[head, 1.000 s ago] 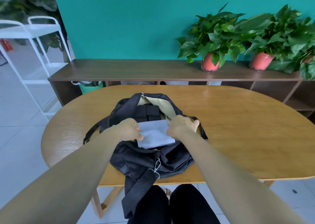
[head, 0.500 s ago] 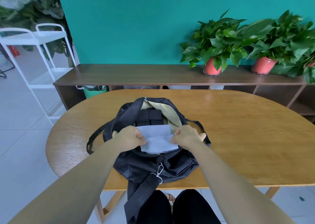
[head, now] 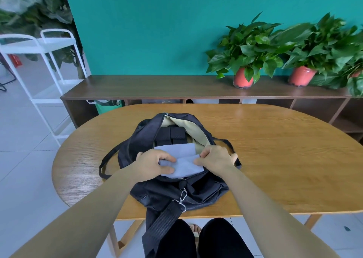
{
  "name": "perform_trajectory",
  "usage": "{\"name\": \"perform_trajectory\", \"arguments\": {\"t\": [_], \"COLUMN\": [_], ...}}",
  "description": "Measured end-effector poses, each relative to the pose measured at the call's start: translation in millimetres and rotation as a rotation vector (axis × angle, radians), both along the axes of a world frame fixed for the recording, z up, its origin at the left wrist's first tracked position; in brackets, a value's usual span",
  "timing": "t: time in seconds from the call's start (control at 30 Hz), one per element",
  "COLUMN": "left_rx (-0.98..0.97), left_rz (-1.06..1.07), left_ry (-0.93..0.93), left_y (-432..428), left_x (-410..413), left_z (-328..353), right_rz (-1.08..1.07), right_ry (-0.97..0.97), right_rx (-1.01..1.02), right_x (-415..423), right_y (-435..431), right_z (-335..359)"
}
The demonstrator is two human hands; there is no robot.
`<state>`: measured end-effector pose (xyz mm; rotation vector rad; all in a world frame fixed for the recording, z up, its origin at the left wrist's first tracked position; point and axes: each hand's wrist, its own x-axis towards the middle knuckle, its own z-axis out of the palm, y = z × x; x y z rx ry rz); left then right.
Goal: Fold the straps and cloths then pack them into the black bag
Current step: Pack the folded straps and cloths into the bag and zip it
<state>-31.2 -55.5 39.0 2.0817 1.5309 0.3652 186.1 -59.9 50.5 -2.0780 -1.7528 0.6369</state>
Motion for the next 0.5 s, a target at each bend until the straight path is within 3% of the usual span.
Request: {"name": "perform_trajectory", "arguments": {"t": [0.17,0.37,0.5], "left_rx": [-0.104,-0.162,-0.036], "left_rz": [-0.065,-0.129,-0.086], "left_ry": [-0.057,-0.097,0.079], "left_y": [2,8,7], "left_x": [-5,-14,-10], "left_z": [1,-9,-11], "right_rz": [0.283,0.487,0.472], "right_ry": [-0.202,-0.322,-0.309], "right_rx": [0.337,0.172,0.126], "right_x": [0,-3,-3], "right_y": [-10,-10,-6], "right_z": [-3,-16,-18]}}
